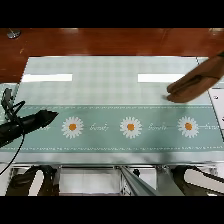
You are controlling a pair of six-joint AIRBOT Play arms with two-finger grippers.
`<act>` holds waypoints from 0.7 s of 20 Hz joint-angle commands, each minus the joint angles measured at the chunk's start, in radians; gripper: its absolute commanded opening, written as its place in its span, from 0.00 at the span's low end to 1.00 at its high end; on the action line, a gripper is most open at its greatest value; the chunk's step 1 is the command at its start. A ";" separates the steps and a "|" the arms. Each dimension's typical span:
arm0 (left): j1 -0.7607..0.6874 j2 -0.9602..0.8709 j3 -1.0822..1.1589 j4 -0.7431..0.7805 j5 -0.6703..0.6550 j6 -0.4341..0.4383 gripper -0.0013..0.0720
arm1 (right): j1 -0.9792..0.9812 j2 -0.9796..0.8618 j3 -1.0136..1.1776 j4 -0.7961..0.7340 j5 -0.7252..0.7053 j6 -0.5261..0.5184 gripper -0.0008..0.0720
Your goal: Fold the shirts.
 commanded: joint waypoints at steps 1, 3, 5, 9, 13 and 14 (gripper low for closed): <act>0.001 0.000 0.000 0.000 0.005 0.011 0.05 | -0.155 0.109 -0.093 -0.138 0.101 -0.009 0.06; 0.001 0.000 0.000 0.000 0.012 0.011 0.05 | -0.247 0.209 -0.241 -0.206 0.093 -0.027 0.06; 0.001 0.000 0.000 0.000 0.020 0.011 0.05 | -0.353 0.322 -0.410 -0.302 0.064 -0.033 0.06; 0.001 0.000 0.000 0.000 0.034 0.011 0.05 | -0.536 0.563 -0.776 -0.508 -0.015 0.061 0.06; 0.001 -0.001 0.000 0.000 0.038 0.011 0.05 | -0.567 0.698 -0.964 -0.645 -0.091 0.160 0.88; -0.003 -0.005 0.002 0.000 0.045 0.011 0.05 | -0.565 0.697 -0.945 -0.620 -0.120 0.130 0.86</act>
